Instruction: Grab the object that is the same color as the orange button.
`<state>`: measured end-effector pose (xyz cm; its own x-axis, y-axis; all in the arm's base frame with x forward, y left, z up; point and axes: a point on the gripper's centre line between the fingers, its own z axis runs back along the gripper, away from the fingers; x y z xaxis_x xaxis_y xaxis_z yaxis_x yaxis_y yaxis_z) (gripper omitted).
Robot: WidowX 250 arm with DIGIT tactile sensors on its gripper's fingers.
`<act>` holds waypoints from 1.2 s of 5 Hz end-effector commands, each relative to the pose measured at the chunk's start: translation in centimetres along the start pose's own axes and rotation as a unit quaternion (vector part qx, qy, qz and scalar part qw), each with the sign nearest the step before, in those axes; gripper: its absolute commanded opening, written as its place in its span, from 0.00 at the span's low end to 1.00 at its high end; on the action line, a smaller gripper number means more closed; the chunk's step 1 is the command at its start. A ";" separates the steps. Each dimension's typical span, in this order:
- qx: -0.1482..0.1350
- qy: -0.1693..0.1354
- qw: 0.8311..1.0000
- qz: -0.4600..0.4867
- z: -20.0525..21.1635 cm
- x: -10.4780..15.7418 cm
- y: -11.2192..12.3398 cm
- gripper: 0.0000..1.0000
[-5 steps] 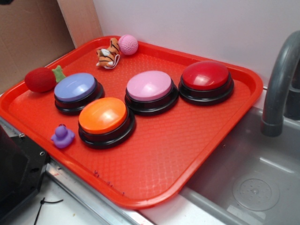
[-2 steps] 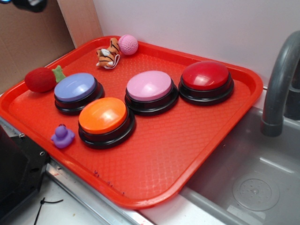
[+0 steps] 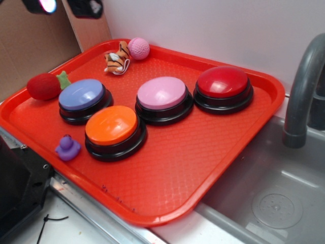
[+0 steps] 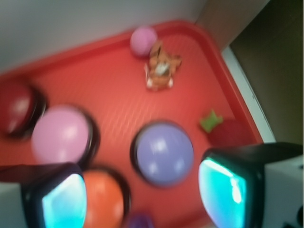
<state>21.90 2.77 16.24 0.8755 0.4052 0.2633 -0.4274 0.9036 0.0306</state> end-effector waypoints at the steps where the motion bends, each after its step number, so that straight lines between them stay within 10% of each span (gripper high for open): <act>1: 0.031 -0.052 0.996 0.064 -5.1 6.0 2.1 1.00; 6: 0.069 -0.055 0.981 0.170 -14.1 7.9 4.8 1.00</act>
<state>29.40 10.90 3.02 0.6831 0.6499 0.3334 -0.7079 0.7015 0.0830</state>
